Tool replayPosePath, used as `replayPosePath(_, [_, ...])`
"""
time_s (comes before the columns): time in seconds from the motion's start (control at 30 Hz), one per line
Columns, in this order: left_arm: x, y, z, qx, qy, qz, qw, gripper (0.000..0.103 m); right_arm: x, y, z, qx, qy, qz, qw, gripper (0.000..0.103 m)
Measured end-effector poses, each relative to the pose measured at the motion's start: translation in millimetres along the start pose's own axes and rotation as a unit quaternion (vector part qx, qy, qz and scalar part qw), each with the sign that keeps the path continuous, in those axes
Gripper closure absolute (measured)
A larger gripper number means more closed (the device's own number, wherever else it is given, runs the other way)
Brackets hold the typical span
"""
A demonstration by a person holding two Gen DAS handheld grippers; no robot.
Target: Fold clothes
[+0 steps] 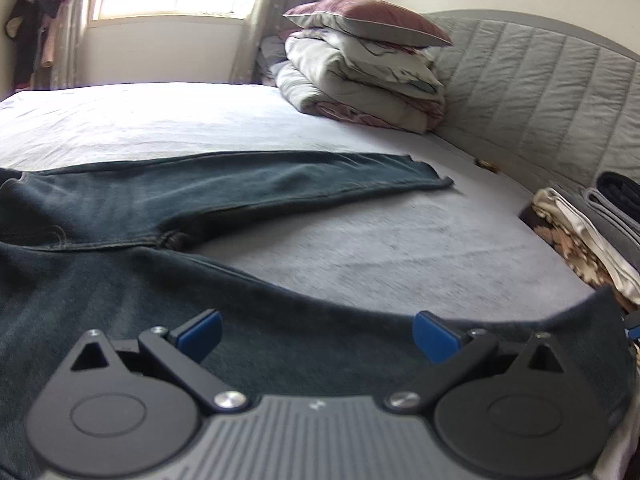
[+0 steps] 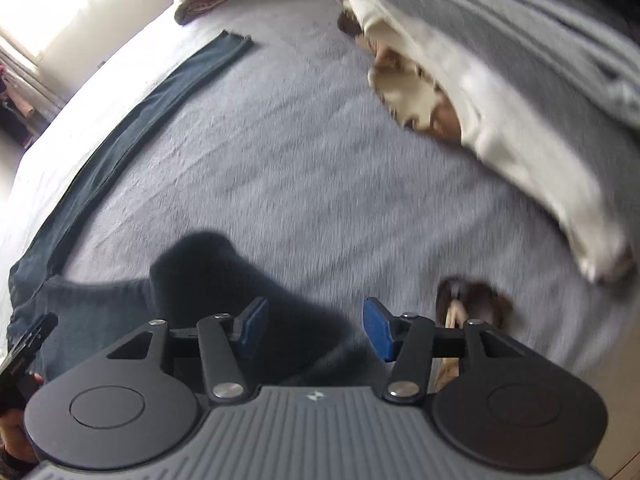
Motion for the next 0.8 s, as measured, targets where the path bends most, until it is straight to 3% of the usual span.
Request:
replayPosePath(0.2, [-3.2,4.4,13.2,-0.02,0.006,-0.003,0.9998,0.0,-35.7,-0.8,12.2,-0.018,-0.004,0.021,1.0,0.049])
replayPosePath(0.3, [-6.3,6.9,24.1,-0.033,0.0,-0.002,0.9995,0.001,-46.3,5.6,7.9,0.002,-0.012,0.06,0.998,0.08])
replayPosePath(0.37, [-7.8,8.8,33.0,-0.046,-0.002,0.0,0.9989,0.0,-53.8,12.9,1.2,0.014,-0.002,0.088,0.996,0.086])
replayPosePath(0.5, [-10.6,14.0,51.0,-0.085,0.007,0.001,0.9963,0.0,-71.6,33.6,-22.2,0.039,0.043,0.141,0.988,0.089])
replayPosePath(0.7, [-12.7,23.5,82.9,-0.148,0.009,0.014,0.9888,0.001,-108.7,58.5,-65.6,0.103,0.114,0.17,0.973,0.089])
replayPosePath(0.8, [-17.4,24.7,99.0,-0.163,-0.014,0.012,0.9865,0.001,-120.1,66.3,-73.1,0.1,0.143,0.176,0.969,0.089])
Point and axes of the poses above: each gripper's, at about its wrist camera, not at the fingertips, and y roughly against the way its jaws point, z to its right, x to its top, the point moved 9 cm from there along -y, roughly the way its jaws point, and after that the axes turned 10 degrees about -y, right-handed, at the moved point
